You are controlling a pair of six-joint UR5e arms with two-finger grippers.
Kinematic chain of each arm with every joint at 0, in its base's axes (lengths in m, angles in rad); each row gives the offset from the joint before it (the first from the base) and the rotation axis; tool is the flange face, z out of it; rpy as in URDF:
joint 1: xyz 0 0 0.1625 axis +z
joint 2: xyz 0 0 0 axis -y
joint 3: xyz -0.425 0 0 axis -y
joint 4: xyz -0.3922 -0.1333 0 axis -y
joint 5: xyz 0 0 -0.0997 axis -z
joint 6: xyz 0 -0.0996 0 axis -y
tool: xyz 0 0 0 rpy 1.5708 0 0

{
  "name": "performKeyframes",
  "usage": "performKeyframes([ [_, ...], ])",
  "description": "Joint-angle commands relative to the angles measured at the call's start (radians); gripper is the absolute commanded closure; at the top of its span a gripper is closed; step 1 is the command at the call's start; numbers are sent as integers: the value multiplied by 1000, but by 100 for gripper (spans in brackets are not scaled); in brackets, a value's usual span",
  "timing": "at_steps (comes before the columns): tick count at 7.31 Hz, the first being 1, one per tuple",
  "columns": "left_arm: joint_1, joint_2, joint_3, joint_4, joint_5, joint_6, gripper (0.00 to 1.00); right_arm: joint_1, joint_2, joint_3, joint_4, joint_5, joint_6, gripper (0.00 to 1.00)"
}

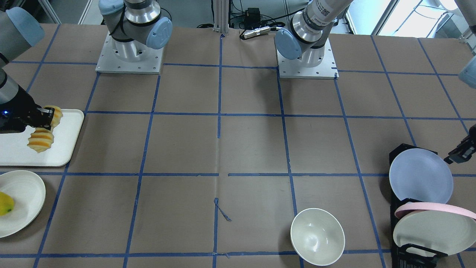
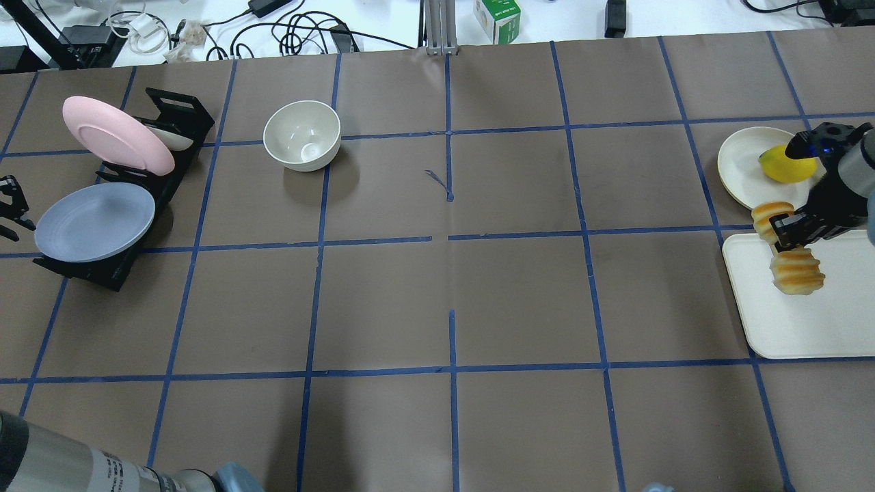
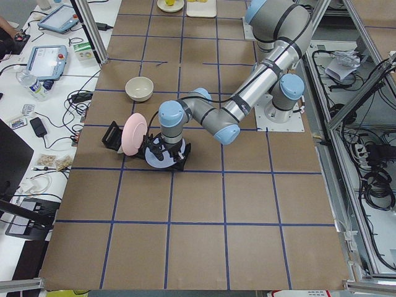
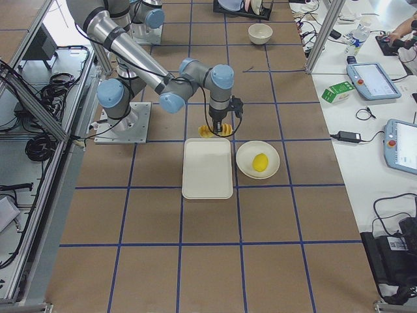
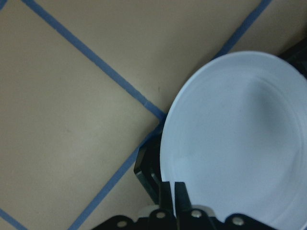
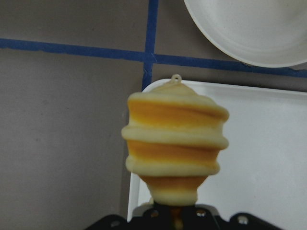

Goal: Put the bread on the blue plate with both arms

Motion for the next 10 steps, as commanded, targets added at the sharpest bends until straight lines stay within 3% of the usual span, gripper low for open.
performKeyframes([
  [1,5,-44,-12,18,-2,-1,67,2,5,-65,97,2,20,100],
  [3,5,-56,-12,9,-18,-3,100,2,10,-68,97,2,20,100],
  [7,2,-2,3,-26,-45,21,100,2,18,-70,96,4,20,100],
  [10,-6,78,-13,-158,-47,22,100,2,18,-75,97,1,20,100],
])
